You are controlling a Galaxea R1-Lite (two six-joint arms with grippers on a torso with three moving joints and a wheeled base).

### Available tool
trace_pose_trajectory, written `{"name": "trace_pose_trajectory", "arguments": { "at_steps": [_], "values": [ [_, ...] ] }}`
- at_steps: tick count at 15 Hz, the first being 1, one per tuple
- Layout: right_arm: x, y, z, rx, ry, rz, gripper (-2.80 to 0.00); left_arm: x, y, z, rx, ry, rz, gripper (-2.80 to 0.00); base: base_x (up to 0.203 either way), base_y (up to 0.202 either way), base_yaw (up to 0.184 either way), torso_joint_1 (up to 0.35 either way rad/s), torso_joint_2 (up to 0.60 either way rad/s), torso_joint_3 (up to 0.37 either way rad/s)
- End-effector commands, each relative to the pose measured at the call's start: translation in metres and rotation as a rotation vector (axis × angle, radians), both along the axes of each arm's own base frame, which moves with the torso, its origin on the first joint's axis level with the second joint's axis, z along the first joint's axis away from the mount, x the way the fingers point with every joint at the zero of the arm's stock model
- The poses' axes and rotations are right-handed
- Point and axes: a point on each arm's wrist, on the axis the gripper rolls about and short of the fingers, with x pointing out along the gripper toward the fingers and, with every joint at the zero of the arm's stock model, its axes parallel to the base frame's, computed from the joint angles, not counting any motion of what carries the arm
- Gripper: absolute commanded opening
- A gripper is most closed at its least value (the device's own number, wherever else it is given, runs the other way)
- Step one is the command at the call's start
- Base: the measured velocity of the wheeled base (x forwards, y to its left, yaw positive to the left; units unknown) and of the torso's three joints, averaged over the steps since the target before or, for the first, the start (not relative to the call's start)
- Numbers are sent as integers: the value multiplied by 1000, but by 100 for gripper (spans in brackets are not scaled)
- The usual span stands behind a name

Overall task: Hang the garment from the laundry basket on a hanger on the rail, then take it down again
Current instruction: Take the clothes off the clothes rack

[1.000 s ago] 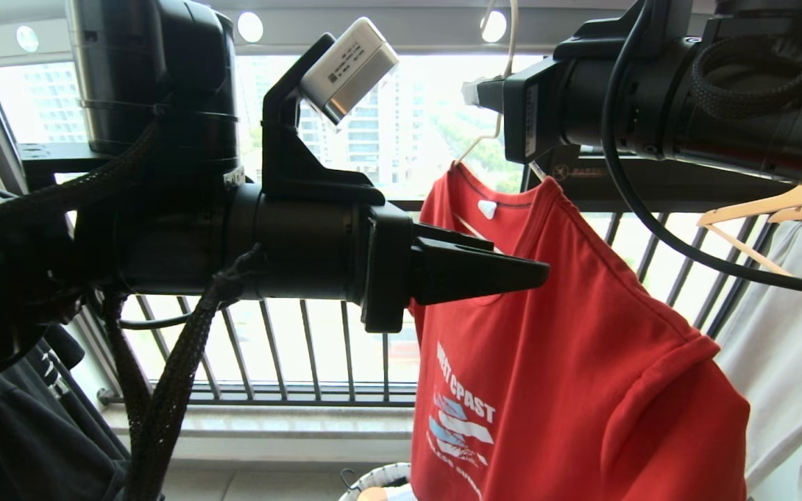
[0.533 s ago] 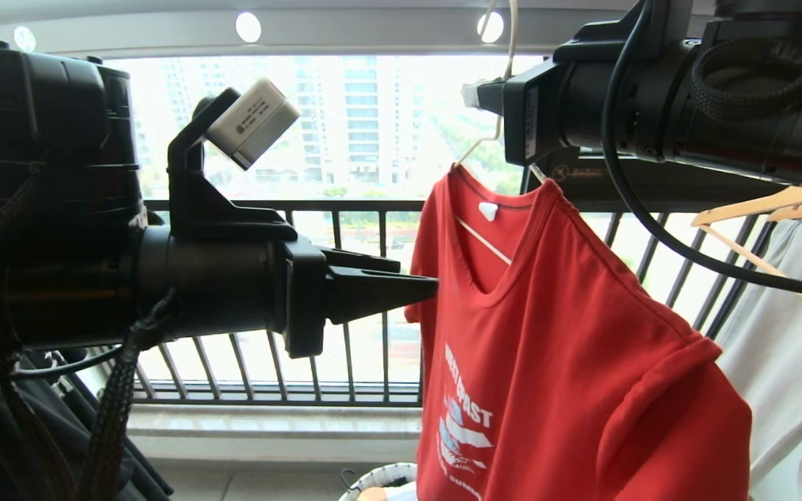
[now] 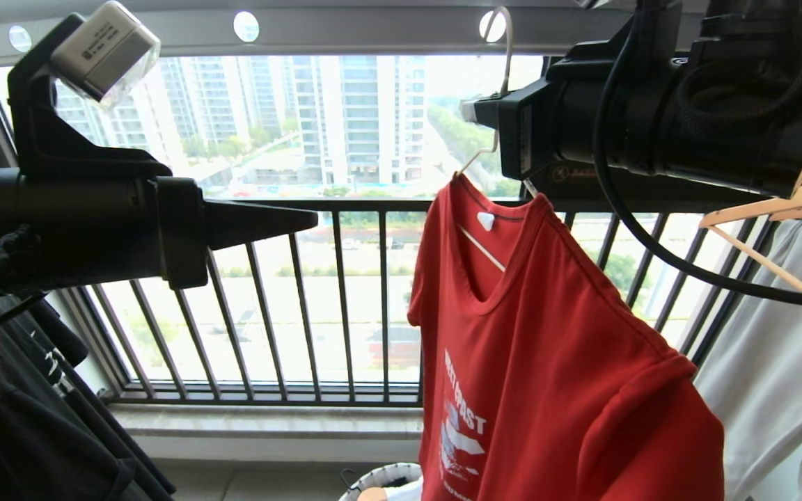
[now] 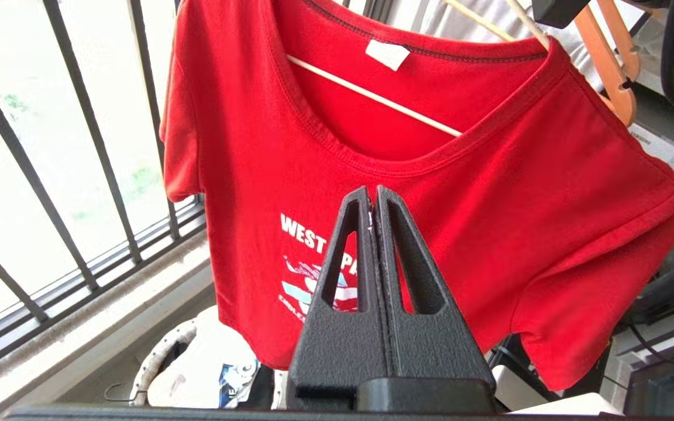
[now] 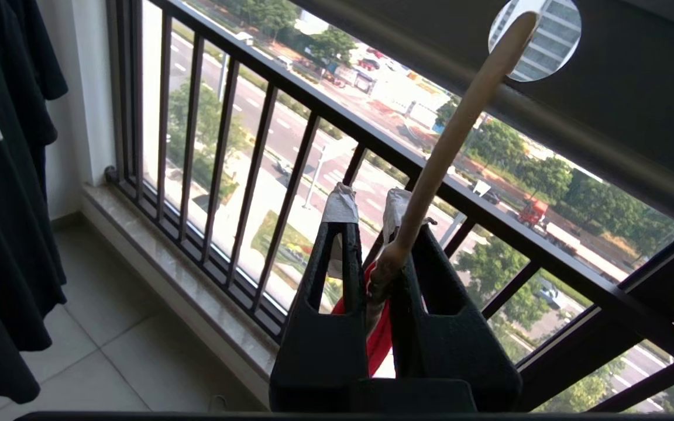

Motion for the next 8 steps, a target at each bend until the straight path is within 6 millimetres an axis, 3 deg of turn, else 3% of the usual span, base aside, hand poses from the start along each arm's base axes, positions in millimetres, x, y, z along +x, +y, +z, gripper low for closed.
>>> {"name": "trace_pose_trajectory", "arguments": {
  "at_steps": [1,8],
  "values": [
    [-1,0,-1,-4,2,1,0,-11,8,11,-18,-40,6,-280,0,0,0,0,0,0],
    [-19,-17,-10,-27,28,-15,0,-16,9,13,-22,-52,1,-280,0,0,0,0,0,0]
  ]
}}
